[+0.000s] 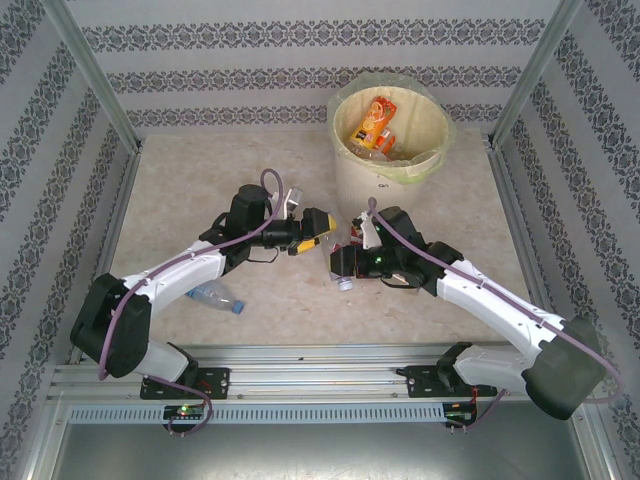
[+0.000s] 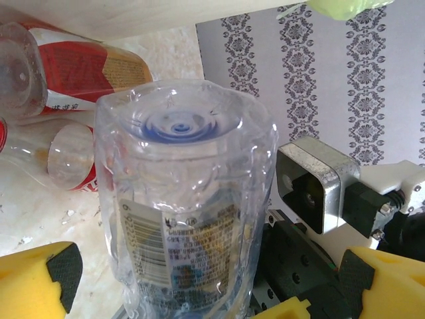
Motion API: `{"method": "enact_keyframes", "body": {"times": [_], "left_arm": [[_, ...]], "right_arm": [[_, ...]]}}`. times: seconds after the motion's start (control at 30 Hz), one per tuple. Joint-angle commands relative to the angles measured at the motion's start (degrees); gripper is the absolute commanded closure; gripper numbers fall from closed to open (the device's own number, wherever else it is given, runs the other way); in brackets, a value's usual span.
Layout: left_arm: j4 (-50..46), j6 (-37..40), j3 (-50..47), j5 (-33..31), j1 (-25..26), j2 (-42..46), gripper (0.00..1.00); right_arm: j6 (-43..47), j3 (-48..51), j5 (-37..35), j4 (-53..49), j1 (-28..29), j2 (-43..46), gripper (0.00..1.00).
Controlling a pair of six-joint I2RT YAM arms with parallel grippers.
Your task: Put the plastic bottles in the bin
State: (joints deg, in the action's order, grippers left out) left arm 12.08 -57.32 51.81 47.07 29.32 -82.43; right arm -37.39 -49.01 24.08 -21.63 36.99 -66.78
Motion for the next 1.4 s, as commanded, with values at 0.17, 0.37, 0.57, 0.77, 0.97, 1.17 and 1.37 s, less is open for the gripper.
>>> {"method": "enact_keyframes", "body": {"times": [0.17, 0.37, 0.57, 0.77, 0.97, 1.17, 1.37], "left_arm": [[1.33, 6.68, 2.1, -2.42, 0.87, 7.97, 0.0], [-6.89, 14.64, 5.34, -5.3, 0.88, 14.06, 0.0], [-14.04, 18.58, 10.31, -7.13, 0.84, 16.72, 0.0], [-14.64, 18.13, 10.82, -7.61, 0.85, 18.74, 0.0], [-14.85, 17.11, 11.77, -7.52, 1.54, 20.02, 0.0], [-16.2, 17.88, 12.24, -7.76, 1.88, 21.15, 0.0], [-16.84, 18.19, 12.37, -7.96, 2.19, 21.27, 0.0]], "right_arm": [[-0.98, -2.79, -0.08, -0.07, -0.74, 3.02, 0.5], [-1.54, -4.85, 0.81, -0.78, -1.81, 4.69, 0.5], [-1.17, -8.87, 1.76, -2.37, -3.59, 6.07, 0.49], [0.98, -14.95, 0.57, -6.92, -7.92, 6.94, 0.49], [5.55, -23.82, -2.72, -13.3, -14.17, 5.11, 0.5], [9.87, -32.45, -3.64, -17.45, -20.24, 1.18, 0.5], [15.17, -41.6, -5.9, -21.31, -25.39, -5.42, 0.5]]}}
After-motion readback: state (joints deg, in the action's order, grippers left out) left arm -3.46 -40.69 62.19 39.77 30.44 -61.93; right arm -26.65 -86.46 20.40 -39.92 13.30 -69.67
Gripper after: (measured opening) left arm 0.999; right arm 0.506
